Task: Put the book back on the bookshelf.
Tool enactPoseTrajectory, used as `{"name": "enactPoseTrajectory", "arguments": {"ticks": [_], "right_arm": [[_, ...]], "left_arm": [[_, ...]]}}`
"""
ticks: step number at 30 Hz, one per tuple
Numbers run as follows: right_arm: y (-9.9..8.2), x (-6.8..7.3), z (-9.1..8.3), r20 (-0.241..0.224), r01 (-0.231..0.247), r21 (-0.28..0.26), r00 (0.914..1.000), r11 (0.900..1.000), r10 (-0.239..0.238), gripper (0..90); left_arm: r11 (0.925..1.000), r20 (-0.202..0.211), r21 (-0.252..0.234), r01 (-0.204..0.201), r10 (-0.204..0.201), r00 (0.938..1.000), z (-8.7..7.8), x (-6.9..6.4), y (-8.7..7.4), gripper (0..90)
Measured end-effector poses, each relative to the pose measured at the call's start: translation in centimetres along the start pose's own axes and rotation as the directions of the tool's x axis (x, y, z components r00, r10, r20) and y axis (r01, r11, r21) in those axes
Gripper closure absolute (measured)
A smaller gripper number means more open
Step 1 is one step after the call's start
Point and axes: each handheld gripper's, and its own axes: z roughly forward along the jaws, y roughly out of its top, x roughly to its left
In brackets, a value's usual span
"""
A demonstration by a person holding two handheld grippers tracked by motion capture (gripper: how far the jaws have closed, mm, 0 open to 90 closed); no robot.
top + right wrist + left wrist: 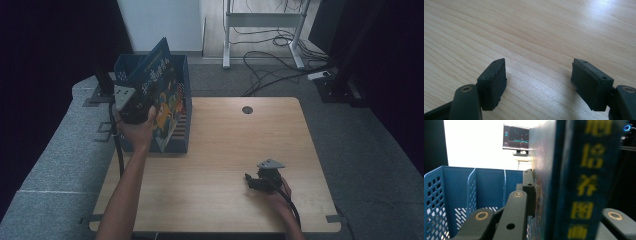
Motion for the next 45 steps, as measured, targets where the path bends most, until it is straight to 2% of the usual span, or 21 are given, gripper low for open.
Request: {"name": "enactPoseTrajectory", "arguments": {"ticks": [13,19,25,28,34,38,45], "right_arm": [[0.0,0.0,0.0,0.0,0.0,0.0,1.0,1.0,0.0,27.4],[0.0,0.0,0.0,0.001,0.001,-0.001,1.0,1.0,-0.001,27.4],[0.0,0.0,0.0,0.003,0.0,-0.002,1.0,1.0,0.0,27.5],[0.0,0.0,0.0,0.003,-0.001,-0.001,1.0,1.0,0.001,27.6],[0.0,0.0,0.0,0.006,-0.002,-0.003,1.0,1.0,0.002,27.8],[-0.1,0.0,-0.1,0.005,-0.001,-0.003,1.0,1.0,0.001,27.8],[-0.1,0.0,-0.1,0.005,0.0,-0.002,1.0,1.0,0.0,28.0]], "left_arm": [[0.9999,-0.023,-0.015,-0.003,0.002,0.9997,1.5,0.3,0.5,82.4],[0.9997,-0.027,-0.007,-0.025,0.025,0.9993,2.3,0.0,0.7,82.4],[0.9996,-0.03,-0.01,-0.025,0.025,0.9992,2.9,-0.5,0.6,82.4],[0.9985,-0.027,-0.028,-0.046,0.046,0.9986,3.1,-1.0,0.5,82.4],[0.9983,-0.04,-0.02,-0.054,0.053,0.9978,4.1,-1.4,0.2,82.4],[0.9945,-0.066,-0.037,-0.098,0.096,0.9932,4.5,-1.8,-0.3,82.3],[0.998,-0.058,-0.018,-0.06,0.059,0.9966,5.9,-1.6,-0.9,82.3]]}}
